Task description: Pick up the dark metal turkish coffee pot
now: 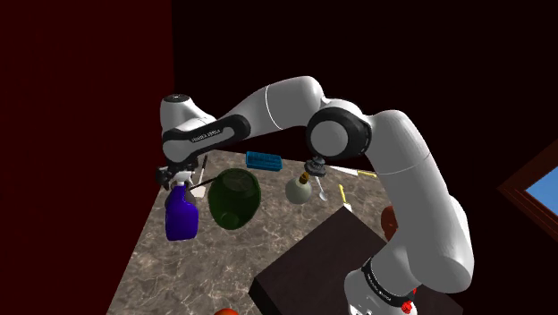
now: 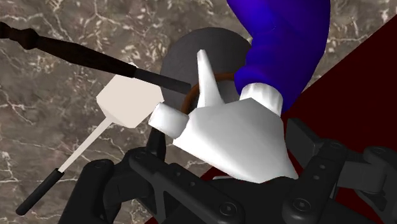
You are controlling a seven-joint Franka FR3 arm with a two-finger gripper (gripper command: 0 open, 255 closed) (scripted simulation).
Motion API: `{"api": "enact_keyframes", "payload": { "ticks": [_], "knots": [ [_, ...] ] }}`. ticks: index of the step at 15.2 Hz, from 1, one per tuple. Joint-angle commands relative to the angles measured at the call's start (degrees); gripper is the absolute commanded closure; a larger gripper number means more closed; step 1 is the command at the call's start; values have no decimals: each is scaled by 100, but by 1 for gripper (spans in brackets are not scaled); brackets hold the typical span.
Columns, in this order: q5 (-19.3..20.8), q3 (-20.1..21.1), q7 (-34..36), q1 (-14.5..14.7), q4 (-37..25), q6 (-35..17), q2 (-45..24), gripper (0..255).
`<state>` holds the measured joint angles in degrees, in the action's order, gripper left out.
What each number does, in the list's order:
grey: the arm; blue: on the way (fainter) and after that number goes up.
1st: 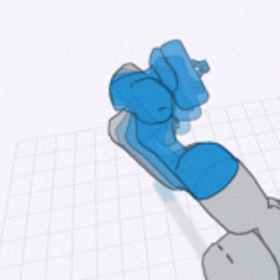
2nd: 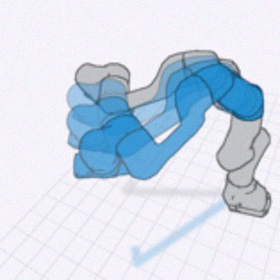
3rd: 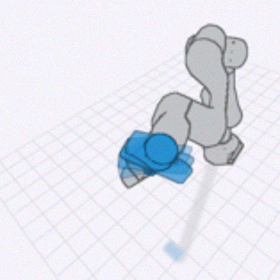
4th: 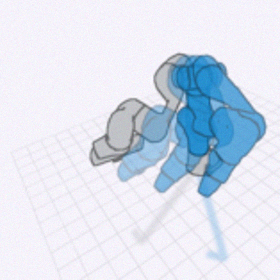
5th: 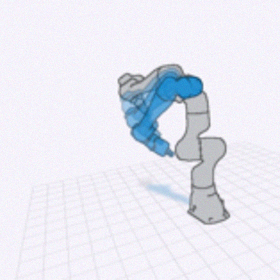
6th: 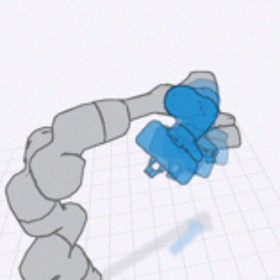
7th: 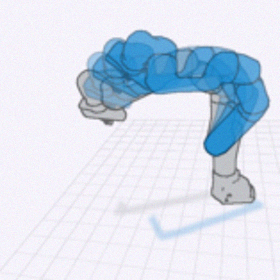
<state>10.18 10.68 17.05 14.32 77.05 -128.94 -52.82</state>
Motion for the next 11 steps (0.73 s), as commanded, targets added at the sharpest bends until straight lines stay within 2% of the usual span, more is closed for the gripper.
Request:
{"api": "enact_keyframes", "payload": {
  "ticks": [1, 5, 6, 11],
  "knots": [
    [15, -17, 3, 15, -70, -76, -145, 0],
    [30, -36, 7, 30, -126, -169, -294, 0],
    [31, -37, 25, 60, -216, -135, -350, 255],
    [36, -40, 30, 52, -132, -193, -323, 255]
  ]
}}
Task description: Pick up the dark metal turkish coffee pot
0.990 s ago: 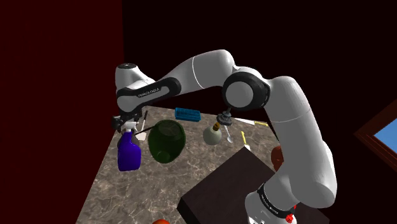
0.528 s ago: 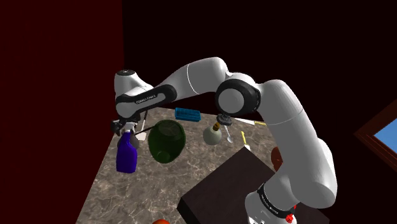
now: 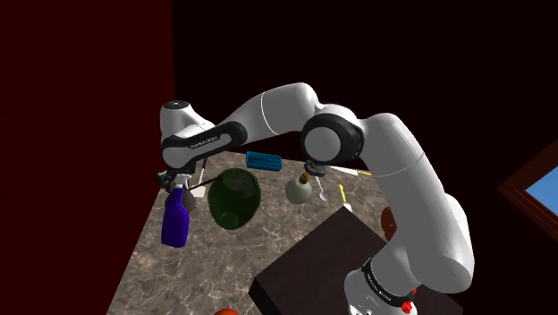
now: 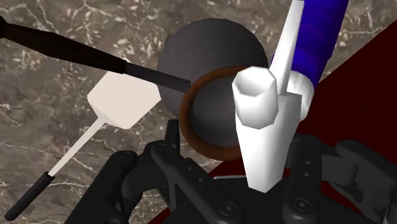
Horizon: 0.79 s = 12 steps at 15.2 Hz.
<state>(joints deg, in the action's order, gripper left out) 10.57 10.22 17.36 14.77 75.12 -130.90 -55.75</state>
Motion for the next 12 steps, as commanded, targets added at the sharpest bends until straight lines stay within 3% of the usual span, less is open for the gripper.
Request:
{"api": "enact_keyframes", "payload": {
  "ticks": [1, 12],
  "knots": [
    [-2, 6, 1, 8, 64, 2, -28, 255],
    [-59, 67, -40, -58, 207, 333, 443, 255]
  ]
}}
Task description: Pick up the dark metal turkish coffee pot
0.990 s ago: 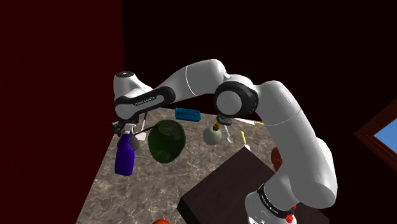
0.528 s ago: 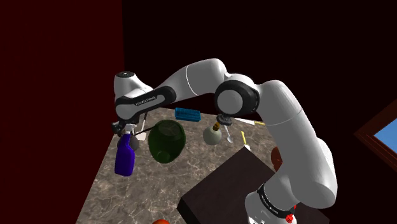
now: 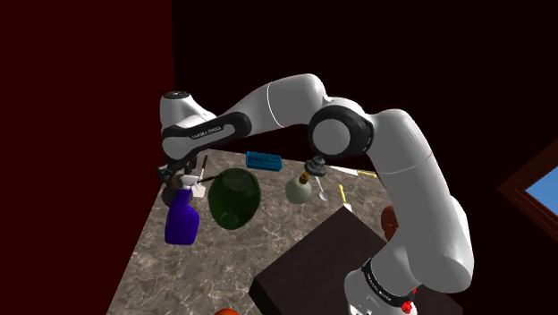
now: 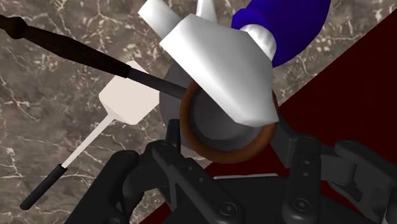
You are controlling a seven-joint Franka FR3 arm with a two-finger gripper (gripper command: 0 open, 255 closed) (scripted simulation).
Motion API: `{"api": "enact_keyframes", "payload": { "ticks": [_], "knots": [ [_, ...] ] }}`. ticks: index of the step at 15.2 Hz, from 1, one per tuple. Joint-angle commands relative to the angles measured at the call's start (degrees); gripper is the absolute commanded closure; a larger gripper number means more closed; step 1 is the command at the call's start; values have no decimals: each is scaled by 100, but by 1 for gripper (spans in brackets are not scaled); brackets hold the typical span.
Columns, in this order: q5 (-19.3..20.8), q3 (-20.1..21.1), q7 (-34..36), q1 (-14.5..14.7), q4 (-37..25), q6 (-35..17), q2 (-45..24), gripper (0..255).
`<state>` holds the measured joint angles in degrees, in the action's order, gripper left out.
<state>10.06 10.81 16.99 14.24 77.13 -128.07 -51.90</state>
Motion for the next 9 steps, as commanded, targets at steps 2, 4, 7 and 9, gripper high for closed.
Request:
{"api": "enact_keyframes", "payload": {
  "ticks": [2, 4, 7, 9],
  "knots": [
    [-21, 22, -9, -14, 24, 134, 160, 255],
    [-35, 35, -14, -23, 36, 221, 259, 255],
    [-56, 55, -23, -36, 43, 356, 402, 255],
    [-57, 56, -24, -36, 43, 363, 409, 255]
  ]
}}
